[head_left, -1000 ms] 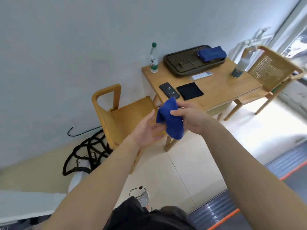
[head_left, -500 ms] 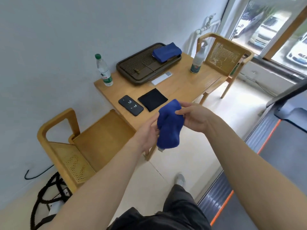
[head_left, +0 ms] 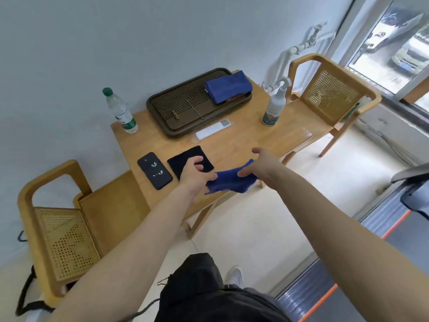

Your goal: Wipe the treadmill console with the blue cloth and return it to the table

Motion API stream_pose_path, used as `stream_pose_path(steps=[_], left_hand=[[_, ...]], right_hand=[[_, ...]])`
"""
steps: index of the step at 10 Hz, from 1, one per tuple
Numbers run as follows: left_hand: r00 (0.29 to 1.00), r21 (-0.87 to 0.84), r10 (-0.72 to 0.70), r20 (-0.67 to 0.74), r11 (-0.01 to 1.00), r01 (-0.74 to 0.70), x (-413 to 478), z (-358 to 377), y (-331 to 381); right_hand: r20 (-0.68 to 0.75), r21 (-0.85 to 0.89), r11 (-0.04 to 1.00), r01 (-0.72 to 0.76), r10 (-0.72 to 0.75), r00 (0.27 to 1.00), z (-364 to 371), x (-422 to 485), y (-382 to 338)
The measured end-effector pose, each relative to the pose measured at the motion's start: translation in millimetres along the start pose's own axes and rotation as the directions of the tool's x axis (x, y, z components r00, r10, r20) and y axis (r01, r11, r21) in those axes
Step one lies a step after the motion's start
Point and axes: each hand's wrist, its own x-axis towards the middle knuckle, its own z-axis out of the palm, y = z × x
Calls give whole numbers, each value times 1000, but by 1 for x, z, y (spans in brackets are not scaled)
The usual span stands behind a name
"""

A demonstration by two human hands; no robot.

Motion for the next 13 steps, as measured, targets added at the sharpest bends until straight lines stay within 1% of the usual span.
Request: stream_pose_path(steps=[1, 2, 3, 4, 5, 6, 7, 8, 9, 10, 11, 12, 13], left_hand=[[987, 296, 118, 106, 944, -145, 19, 12, 18], [975, 506, 134, 176, 838, -206, 46, 20, 32], [969, 721, 125, 213, 650, -242, 68, 27, 43], [978, 854, 115, 174, 477, -208, 83, 32, 55], [983, 879, 11, 184, 446, -169, 102, 29, 66], [933, 567, -115, 340, 817, -106, 117, 17, 69], [924, -56, -182, 336, 975, 213, 138, 25, 52], [904, -416, -320, 282, 809, 416, 166, 51, 26], [919, -537, -374, 120, 754, 377, 190, 73, 12], [902, -372, -385, -198, 880, 294, 214, 86, 0], [876, -342, -377, -302, 900, 269, 233, 91, -4], [828, -205, -368, -423, 929, 308, 241, 91, -1], [807, -76, -322, -495, 941, 328, 239, 83, 3]], right_hand=[[32, -321, 944, 77, -71, 997, -6, 22, -13], [186, -598, 767, 232, -149, 971, -11, 54, -28], [312, -758, 546, 356, -176, 934, -15, 86, -37], [380, -801, 427, 419, -178, 908, -19, 109, -44], [463, -723, 472, 504, -210, 861, -35, 141, -44], [523, -374, 838, 397, -163, 837, -55, 165, -34], [494, 48, 998, 34, -53, 868, -60, 192, -22], [497, 120, 989, -82, 11, 867, -52, 224, -14], [462, 119, 984, -130, 61, 885, -37, 255, -8], [417, 32, 996, -88, 67, 907, -21, 289, -3], [392, -31, 1000, 4, 9, 920, -6, 318, -5], [346, -205, 973, 105, -28, 938, 3, 331, -14], [241, -381, 914, 141, -50, 969, 1, 337, -23]])
